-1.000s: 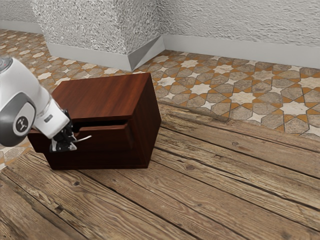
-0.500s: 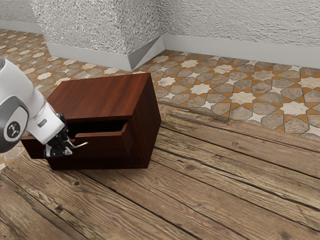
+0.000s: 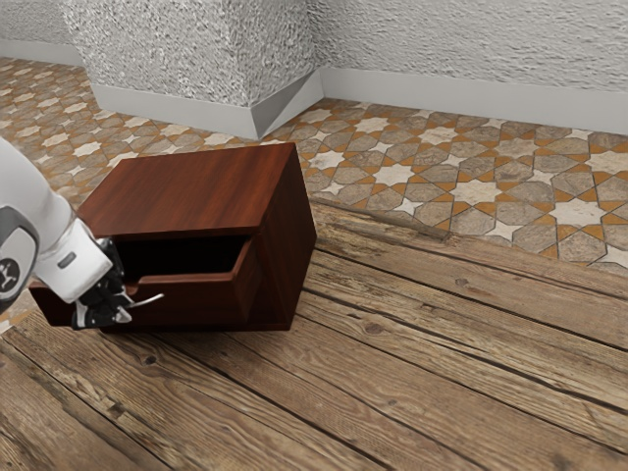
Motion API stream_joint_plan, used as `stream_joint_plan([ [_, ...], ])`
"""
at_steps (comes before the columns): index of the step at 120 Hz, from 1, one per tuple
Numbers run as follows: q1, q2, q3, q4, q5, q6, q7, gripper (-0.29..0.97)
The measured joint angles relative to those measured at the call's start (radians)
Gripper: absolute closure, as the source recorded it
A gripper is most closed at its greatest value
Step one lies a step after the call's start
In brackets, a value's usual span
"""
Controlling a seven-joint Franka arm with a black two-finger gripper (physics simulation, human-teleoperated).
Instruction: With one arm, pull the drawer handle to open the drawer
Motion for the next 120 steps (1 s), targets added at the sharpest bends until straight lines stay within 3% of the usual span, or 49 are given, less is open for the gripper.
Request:
stream_joint_plan([
  [96, -0.042, -0.181, 0.037, -0.116, 0.0, -0.064, 0.015, 0.65],
  [120, -0.089, -0.238, 0.042, -0.142, 0.0, -0.089, 0.019, 0.66],
])
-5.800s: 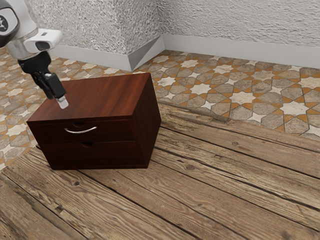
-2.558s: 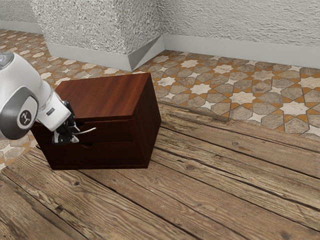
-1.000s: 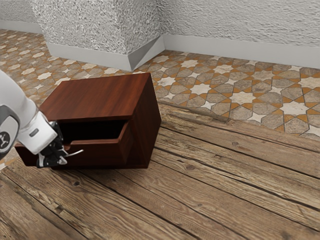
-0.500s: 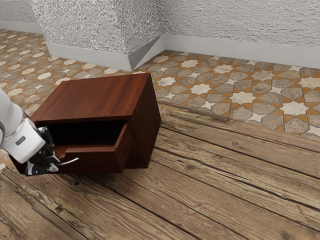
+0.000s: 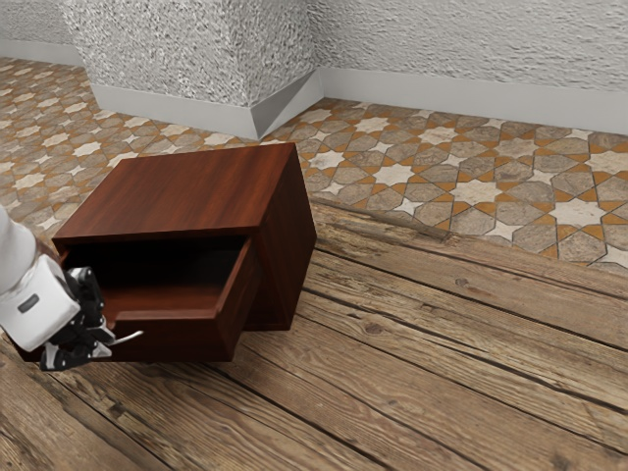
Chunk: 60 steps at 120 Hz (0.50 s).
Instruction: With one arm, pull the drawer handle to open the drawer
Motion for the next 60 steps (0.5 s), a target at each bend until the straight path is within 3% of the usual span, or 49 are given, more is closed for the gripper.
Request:
stream_joint_plan([
  [31, -0.015, -0.061, 0.051, -0.017, 0.002, -0.046, 0.004, 0.66],
  [42, -0.045, -0.139, 0.096, -0.01, 0.004, -0.074, 0.005, 0.65],
  [60, -0.059, -0.249, 0.155, 0.024, 0.007, -0.159, 0.009, 0.52],
])
